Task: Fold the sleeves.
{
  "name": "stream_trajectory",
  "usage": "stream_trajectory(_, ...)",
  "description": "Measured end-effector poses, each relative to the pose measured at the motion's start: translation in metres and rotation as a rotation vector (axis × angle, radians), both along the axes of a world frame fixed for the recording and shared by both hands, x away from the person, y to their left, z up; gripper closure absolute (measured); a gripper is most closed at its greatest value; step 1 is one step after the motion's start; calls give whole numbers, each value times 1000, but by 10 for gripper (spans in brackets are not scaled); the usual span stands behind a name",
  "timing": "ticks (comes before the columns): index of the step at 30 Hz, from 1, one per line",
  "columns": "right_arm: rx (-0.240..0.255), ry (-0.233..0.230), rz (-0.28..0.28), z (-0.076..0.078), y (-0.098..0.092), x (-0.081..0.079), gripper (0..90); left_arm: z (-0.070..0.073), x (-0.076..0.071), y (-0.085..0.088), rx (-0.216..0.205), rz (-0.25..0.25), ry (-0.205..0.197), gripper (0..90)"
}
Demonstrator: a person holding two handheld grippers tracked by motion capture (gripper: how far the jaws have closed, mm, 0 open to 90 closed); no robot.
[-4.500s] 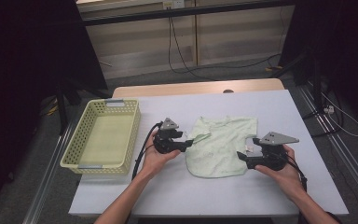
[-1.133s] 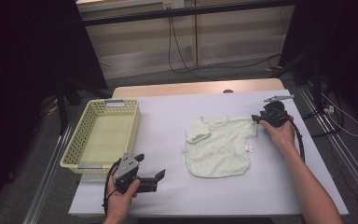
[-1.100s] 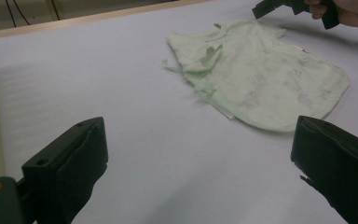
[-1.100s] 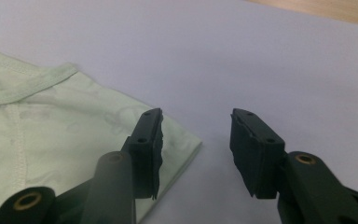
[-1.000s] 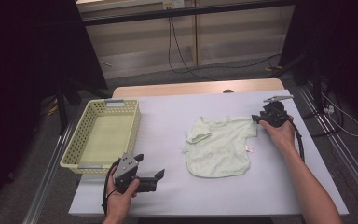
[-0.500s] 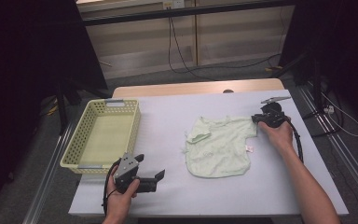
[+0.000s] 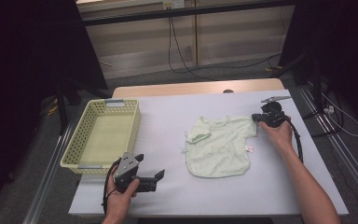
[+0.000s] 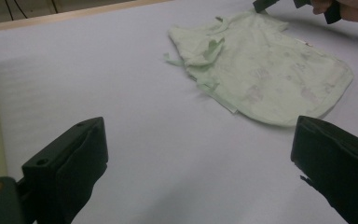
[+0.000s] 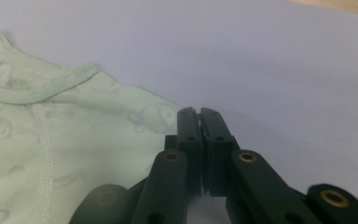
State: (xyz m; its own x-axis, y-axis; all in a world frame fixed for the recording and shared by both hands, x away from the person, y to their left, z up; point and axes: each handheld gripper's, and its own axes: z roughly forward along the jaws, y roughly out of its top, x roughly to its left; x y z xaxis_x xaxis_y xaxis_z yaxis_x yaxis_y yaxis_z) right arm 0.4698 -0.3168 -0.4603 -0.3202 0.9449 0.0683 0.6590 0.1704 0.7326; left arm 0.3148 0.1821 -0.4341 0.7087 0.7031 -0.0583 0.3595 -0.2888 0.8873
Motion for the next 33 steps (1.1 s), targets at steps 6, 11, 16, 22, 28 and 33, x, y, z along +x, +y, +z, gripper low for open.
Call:
stream_trajectory(6,16,-45,-15,8,-1,-3,883,0,0,0,-3,-1,-3,41)
stream_trajectory(11,14,-72,0,15,3,-7,883,0,0,0,0,2,-1,40)
stream_trajectory(16,27,-79,12,18,6,-11,884,0,0,0,1,-1,-1,40)
stream_trajectory(22,49,-78,48,22,16,-15,884,-1,0,-2,8,-5,-1,40)
stream_trajectory(28,48,-85,95,26,31,-20,883,-1,0,-2,15,-8,-7,43)
stream_trajectory(33,61,-86,133,28,40,-23,883,-1,0,-2,16,-8,-6,43)
